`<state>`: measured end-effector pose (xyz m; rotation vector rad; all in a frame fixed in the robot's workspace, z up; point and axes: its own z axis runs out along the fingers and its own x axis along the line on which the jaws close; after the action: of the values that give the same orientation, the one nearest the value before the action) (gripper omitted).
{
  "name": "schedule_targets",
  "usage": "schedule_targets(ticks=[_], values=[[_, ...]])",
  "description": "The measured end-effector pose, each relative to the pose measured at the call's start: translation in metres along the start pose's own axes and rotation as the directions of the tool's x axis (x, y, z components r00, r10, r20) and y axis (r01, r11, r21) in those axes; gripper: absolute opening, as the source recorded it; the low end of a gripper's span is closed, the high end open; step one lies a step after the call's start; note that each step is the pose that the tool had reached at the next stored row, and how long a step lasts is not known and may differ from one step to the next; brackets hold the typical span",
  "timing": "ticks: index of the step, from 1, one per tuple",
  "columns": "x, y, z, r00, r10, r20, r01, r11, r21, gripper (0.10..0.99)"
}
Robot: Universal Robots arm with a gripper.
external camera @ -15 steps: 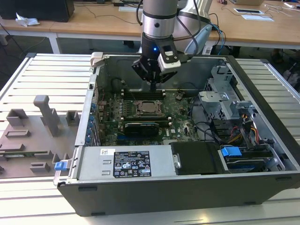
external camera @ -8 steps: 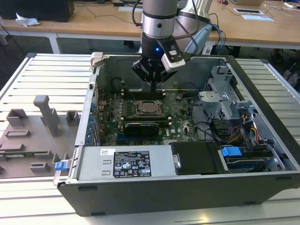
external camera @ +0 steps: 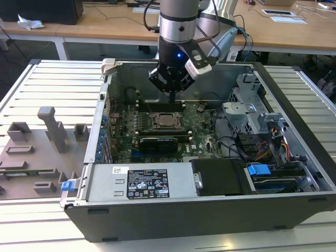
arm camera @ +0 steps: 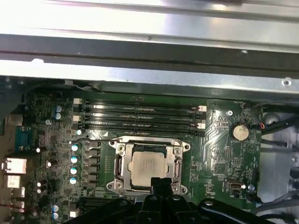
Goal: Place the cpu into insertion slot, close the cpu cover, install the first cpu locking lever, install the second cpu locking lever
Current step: 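Install the first cpu locking lever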
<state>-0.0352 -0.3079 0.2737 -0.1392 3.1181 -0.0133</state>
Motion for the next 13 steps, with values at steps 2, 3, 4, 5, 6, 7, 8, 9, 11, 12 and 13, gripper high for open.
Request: schedule_targets(ticks=[2, 3, 4, 5, 6, 7, 8, 9, 11, 12, 13], values=[[0.0000, 0.0000, 0.0000, 0.9993, -0.038, 0.0004, 0.038, 0.9993, -0.001, 0.106], [0.0000, 0.0000, 0.0000, 0.9986, -0.053, 0.0005, 0.053, 0.9986, -0.001, 0.106], [0.0000, 0.0000, 0.0000, 0.9978, -0.066, 0.0006, 0.066, 0.9978, -0.001, 0.106], [0.0000, 0.0000, 0.0000, 0.9968, -0.080, 0.0009, 0.080, 0.9968, -0.002, 0.106], [0.0000, 0.0000, 0.0000, 0.9951, -0.098, 0.0010, 0.098, 0.9951, -0.002, 0.106], [0.0000, 0.0000, 0.0000, 0.9937, -0.112, 0.0012, 0.112, 0.9937, -0.002, 0.106], [0.0000, 0.0000, 0.0000, 0.9919, -0.127, 0.0014, 0.127, 0.9919, -0.002, 0.106], [0.0000, 0.0000, 0.0000, 0.9878, -0.155, 0.0017, 0.155, 0.9878, -0.003, 0.106], [0.0000, 0.0000, 0.0000, 0.9838, -0.179, 0.0020, 0.179, 0.9838, -0.003, 0.106], [0.0000, 0.0000, 0.0000, 0.9795, -0.201, 0.0023, 0.201, 0.9795, -0.004, 0.106], [0.0000, 0.0000, 0.0000, 0.9777, -0.210, 0.0024, 0.210, 0.9777, -0.004, 0.106]])
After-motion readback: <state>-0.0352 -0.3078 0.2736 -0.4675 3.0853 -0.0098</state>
